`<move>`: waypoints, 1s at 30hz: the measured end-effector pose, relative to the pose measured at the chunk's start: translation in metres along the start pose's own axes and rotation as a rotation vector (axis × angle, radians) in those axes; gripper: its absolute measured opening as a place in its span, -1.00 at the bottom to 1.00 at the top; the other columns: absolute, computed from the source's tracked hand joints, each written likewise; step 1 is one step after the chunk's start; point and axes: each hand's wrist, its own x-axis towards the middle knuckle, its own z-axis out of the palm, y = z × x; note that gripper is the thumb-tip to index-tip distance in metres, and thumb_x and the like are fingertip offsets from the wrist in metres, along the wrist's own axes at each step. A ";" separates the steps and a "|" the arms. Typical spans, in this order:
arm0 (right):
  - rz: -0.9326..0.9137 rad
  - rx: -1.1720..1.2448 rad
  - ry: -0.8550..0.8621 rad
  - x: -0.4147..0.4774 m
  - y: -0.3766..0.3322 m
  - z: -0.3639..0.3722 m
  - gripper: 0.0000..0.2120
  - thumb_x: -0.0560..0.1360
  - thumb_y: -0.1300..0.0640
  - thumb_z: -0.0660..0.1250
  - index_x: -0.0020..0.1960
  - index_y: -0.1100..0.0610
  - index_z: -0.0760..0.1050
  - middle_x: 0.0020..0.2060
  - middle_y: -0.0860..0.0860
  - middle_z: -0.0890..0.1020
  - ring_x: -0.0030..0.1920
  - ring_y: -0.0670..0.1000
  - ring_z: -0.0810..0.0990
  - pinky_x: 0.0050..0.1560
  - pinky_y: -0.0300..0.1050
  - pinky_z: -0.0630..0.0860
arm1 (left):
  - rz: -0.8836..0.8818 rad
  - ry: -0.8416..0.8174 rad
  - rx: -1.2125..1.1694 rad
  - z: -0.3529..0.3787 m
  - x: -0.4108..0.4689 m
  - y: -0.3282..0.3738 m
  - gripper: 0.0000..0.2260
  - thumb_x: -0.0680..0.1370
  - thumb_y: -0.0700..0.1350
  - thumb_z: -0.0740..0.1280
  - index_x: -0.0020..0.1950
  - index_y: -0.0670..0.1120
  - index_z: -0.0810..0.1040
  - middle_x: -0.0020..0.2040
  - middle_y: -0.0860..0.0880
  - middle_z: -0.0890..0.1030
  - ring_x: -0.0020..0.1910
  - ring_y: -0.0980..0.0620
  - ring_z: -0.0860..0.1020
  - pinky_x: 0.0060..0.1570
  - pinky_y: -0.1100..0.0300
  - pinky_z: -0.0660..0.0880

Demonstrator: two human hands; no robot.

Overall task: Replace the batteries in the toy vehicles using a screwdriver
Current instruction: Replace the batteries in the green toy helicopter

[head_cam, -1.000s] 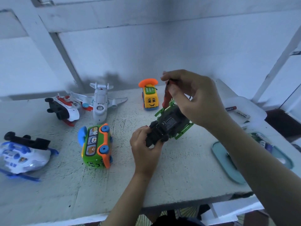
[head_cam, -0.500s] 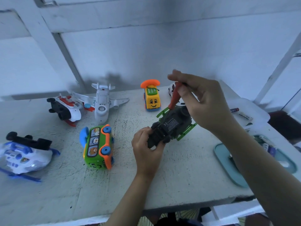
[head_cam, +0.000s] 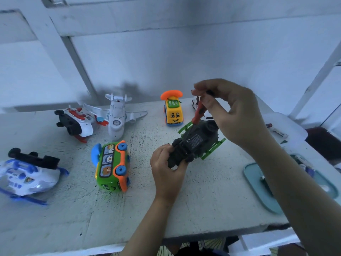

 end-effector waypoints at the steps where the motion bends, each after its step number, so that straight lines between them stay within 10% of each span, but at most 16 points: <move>1: -0.004 -0.009 -0.033 0.000 0.000 -0.001 -0.77 0.53 0.14 0.26 0.14 0.06 0.59 -0.14 -0.12 0.70 -0.01 -0.16 0.63 0.15 -0.10 0.52 | 0.003 0.000 -0.003 0.000 0.000 0.001 -0.68 0.29 -0.11 0.49 -0.03 -0.22 0.59 -0.07 0.04 0.54 -0.05 0.16 0.44 -0.11 -0.01 0.58; 9: -0.055 -0.024 0.017 -0.001 0.001 -0.002 -0.78 0.45 0.01 0.41 0.10 -0.07 0.61 -0.14 -0.12 0.61 -0.01 -0.24 0.53 0.02 -0.42 0.41 | -0.009 -0.002 -0.010 -0.001 -0.001 0.002 -0.67 0.29 -0.11 0.50 -0.01 -0.22 0.60 -0.06 0.05 0.53 -0.04 0.16 0.43 -0.11 -0.07 0.57; 19: -0.040 0.086 -0.101 -0.007 0.004 -0.002 -0.75 0.55 0.28 0.24 0.11 0.00 0.54 -0.15 -0.08 0.67 -0.08 -0.07 0.64 0.09 -0.18 0.53 | -0.016 -0.005 -0.002 -0.001 -0.001 0.004 -0.66 0.28 -0.12 0.49 -0.02 -0.24 0.60 -0.07 0.02 0.55 -0.04 0.11 0.45 -0.09 0.00 0.56; 23: -0.098 0.020 -0.006 -0.011 0.004 0.004 -0.82 0.47 -0.03 0.37 0.07 -0.14 0.57 0.06 -0.15 0.56 0.15 -0.23 0.49 0.15 -0.37 0.40 | -0.002 0.002 0.011 0.000 -0.001 0.005 -0.67 0.27 -0.12 0.49 -0.04 -0.25 0.60 -0.10 -0.07 0.59 -0.06 0.15 0.44 -0.11 0.11 0.52; 30: -0.067 -0.013 0.139 -0.008 -0.003 0.003 -0.77 0.43 0.06 0.46 0.07 -0.11 0.60 -0.21 -0.23 0.63 -0.06 -0.17 0.60 0.04 -0.37 0.42 | -0.015 -0.007 0.006 -0.001 -0.001 0.001 -0.67 0.28 -0.12 0.50 -0.03 -0.22 0.60 -0.06 0.03 0.54 -0.05 0.16 0.43 -0.10 0.02 0.53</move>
